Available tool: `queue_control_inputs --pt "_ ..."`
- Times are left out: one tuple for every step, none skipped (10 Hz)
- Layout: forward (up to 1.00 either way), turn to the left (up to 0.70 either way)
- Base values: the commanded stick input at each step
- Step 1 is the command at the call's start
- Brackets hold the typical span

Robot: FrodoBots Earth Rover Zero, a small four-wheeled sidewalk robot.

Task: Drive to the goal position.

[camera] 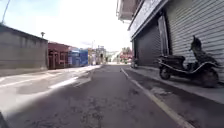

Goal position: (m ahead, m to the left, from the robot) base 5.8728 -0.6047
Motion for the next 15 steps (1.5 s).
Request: queue_control_inputs --pt "0.45 0.0" --pt "0.45 0.0" --pt "0.45 0.0" --pt "0.45 0.0" --pt "0.45 0.0" --pt "0.45 0.0" --pt "0.45 0.0" --pt "0.45 0.0" --pt "0.45 0.0" --pt "0.45 0.0" --pt "0.45 0.0" --pt "0.45 0.0" --pt "0.45 0.0" --pt "0.45 0.0" --pt "0.45 0.0"
